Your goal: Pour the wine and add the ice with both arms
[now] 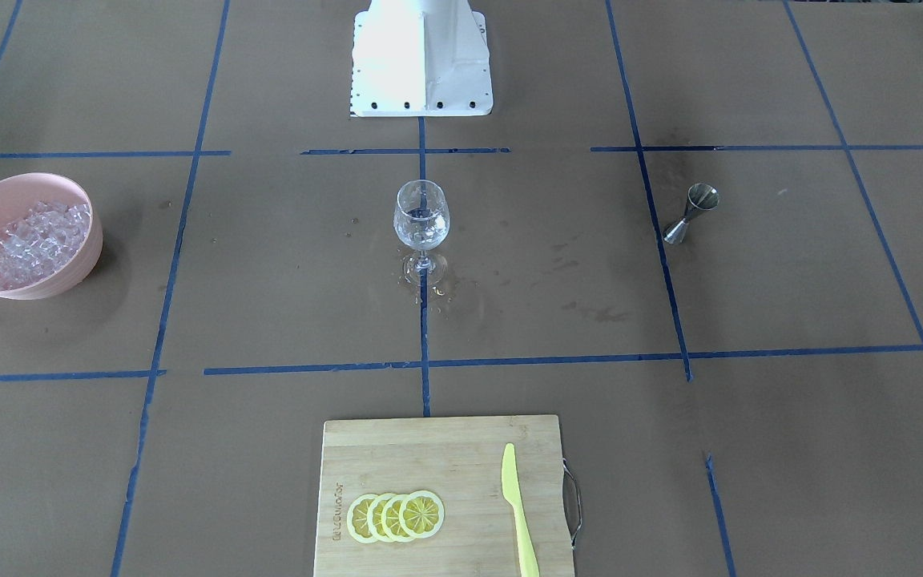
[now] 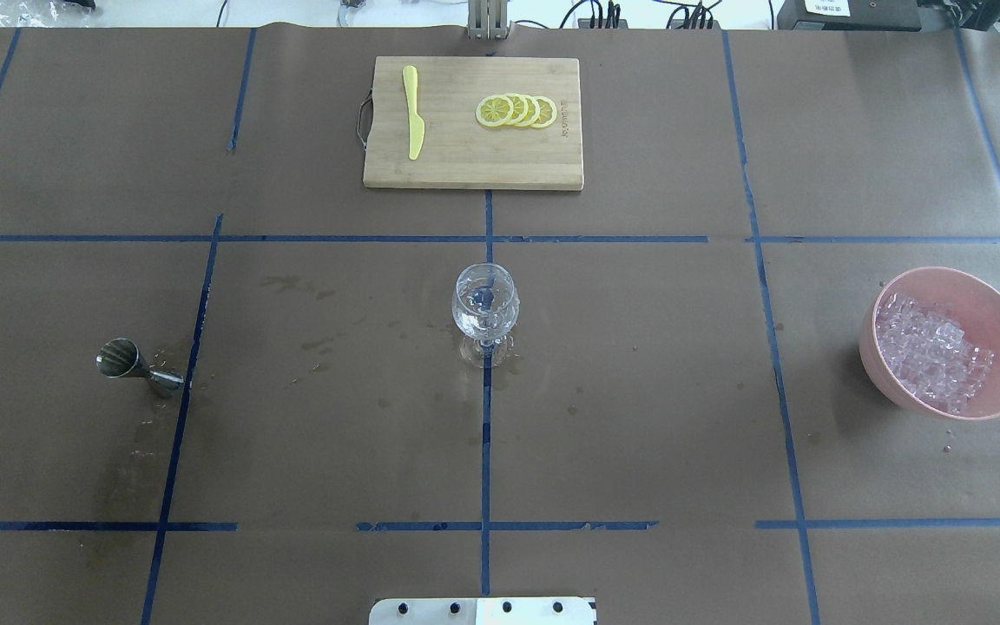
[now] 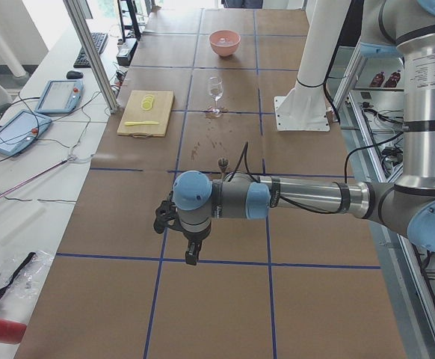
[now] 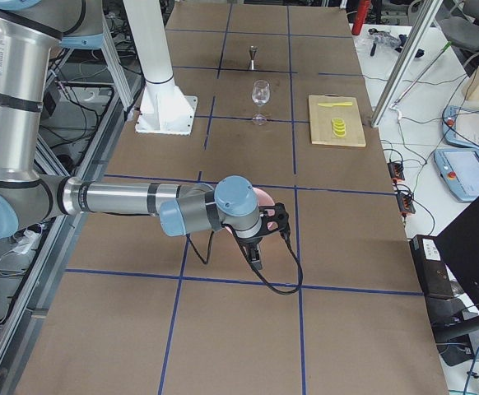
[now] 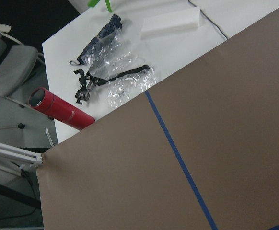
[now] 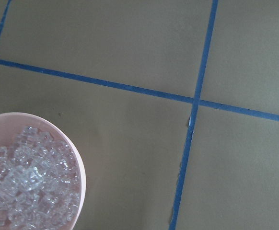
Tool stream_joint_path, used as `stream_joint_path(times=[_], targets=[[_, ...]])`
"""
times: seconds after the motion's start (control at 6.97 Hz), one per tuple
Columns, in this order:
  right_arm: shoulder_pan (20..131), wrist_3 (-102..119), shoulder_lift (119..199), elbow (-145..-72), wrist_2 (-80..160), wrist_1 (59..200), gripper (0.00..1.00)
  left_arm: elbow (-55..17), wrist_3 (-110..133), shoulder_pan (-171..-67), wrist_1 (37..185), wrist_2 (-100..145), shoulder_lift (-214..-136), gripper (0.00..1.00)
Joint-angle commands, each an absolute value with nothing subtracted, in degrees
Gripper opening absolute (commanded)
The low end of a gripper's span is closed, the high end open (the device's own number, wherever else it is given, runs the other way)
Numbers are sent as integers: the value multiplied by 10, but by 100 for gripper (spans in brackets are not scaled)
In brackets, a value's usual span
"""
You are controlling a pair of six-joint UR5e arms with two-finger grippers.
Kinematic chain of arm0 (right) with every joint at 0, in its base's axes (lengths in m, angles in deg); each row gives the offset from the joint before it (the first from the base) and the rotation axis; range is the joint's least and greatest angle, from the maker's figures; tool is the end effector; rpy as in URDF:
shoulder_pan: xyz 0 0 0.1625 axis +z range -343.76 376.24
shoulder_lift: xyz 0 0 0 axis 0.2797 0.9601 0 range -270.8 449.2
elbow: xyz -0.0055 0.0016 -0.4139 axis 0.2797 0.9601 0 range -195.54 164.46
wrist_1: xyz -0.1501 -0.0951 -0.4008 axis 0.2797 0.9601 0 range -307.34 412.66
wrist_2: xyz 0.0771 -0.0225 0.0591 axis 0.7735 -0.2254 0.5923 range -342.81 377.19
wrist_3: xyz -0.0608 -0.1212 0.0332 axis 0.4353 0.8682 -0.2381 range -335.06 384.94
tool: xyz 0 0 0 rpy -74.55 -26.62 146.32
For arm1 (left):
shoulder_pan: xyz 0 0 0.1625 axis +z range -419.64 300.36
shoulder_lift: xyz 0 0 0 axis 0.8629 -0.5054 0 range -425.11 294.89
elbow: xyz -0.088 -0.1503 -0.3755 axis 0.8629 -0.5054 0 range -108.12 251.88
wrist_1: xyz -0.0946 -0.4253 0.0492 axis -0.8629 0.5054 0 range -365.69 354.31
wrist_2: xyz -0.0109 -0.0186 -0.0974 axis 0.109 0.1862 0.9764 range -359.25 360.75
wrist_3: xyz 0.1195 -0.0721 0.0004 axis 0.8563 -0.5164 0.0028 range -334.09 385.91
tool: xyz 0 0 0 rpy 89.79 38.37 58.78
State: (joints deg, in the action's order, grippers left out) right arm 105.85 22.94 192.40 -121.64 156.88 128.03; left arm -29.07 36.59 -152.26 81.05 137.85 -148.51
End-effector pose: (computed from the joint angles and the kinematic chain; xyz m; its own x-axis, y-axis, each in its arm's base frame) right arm 0.0238 -0.4451 0.6004 0.6451 -0.2005 0.7373 -0.0163 0.9611 0.2756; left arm -0.0526 -0.4685 0.6351 0.6774 0.1682 -0.7162 -0.0812 0.9847 0.1544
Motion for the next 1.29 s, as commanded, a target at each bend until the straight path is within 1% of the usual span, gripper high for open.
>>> stream_joint_path(times=[0.0, 0.14, 0.29, 0.43, 0.57, 0.86, 1.15], targets=[[1012, 107, 1926, -1291, 1581, 1281, 100, -296, 365, -1524, 811, 1380, -1484, 100], [974, 58, 1925, -1309, 1570, 1276, 100, -299, 365, -1524, 814, 1380, -1485, 100], [925, -31, 1931, -1312, 1532, 1197, 100, -301, 365, -1524, 814, 1381, -1486, 100], [874, -87, 1962, -1310, 1493, 1104, 100, -301, 365, -1524, 815, 1381, -1487, 100], [832, -94, 1974, -1302, 1455, 1051, 100, -299, 365, -1524, 825, 1381, -1488, 100], [764, -106, 1966, -1290, 1411, 1036, 100, -295, 365, -1524, 840, 1381, -1488, 100], [721, -85, 1963, -1278, 1370, 1014, 99, -295, 365, -1524, 844, 1381, -1488, 100]])
